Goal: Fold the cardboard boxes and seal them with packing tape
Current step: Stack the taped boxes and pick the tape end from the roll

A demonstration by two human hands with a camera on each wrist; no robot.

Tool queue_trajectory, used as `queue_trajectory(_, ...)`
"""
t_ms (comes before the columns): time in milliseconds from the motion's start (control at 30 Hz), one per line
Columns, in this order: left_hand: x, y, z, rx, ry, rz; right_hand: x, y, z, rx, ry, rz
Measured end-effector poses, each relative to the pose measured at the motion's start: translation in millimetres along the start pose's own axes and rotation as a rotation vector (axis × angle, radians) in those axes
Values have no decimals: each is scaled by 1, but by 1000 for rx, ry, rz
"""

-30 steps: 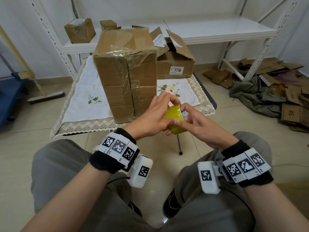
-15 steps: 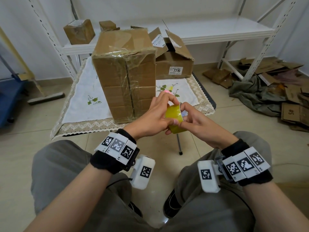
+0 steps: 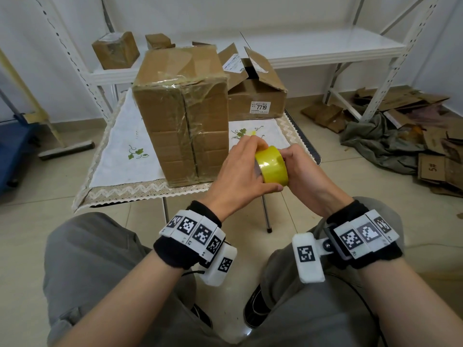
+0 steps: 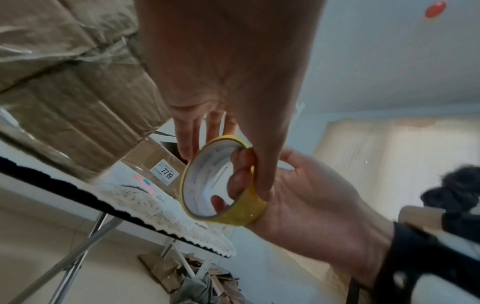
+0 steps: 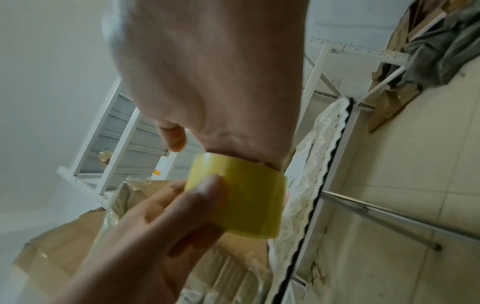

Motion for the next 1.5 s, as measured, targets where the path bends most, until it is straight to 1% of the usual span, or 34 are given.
queue_trajectory(133,-2,0,-3,-52,80,-57,-3,1,-1,-45,4,-148)
queue_trajectory(267,0,-1,-3,-67,95,-87,-4,1,-3,-49,35,-183)
queue_trajectory(333,1,-2,-2,-61,80,-96,-4,1,-3,-44,77,-164)
queue_trajectory(433,3,-2,-1,-36,41,-110,-3,0,-3,3,109,-132)
queue_trajectory(633,4,-3,-1,-40,75,-148,-8,4,-1,26,117,-163)
queue_trajectory(733,5,-3,-1,-32,76,-157,-8,4,0,35,105,-146)
queue_trajectory(867,6,-4,-1,-18,57,-152,-8,2,4,9,46,-79)
queue_trajectory(967,6,-4,1,-6,33,-143,-8,0,4,20,41,-68)
queue_trajectory(1100,5,-5,2,-5,33,-138,-6,0,2,21,66,-53)
queue_trajectory(1267,5,-5,3,-9,37,-140,-11,-4,6,104,130,20)
queue_trajectory(1400,6,-5,2,-18,52,-129,-13,-2,3,59,202,27)
queue_trajectory(1500,6,-5,3,-23,52,-138,-12,-1,4,66,218,14)
Point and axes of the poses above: each hand's wrist, its own y-axis towards the middle knuckle, its own x-axis out of the back of the hand, z = x × y, the point moved 2 cm from there along y, towards the middle knuckle, and after that the axes turned 1 degree about -y, right-handed, at the moved point
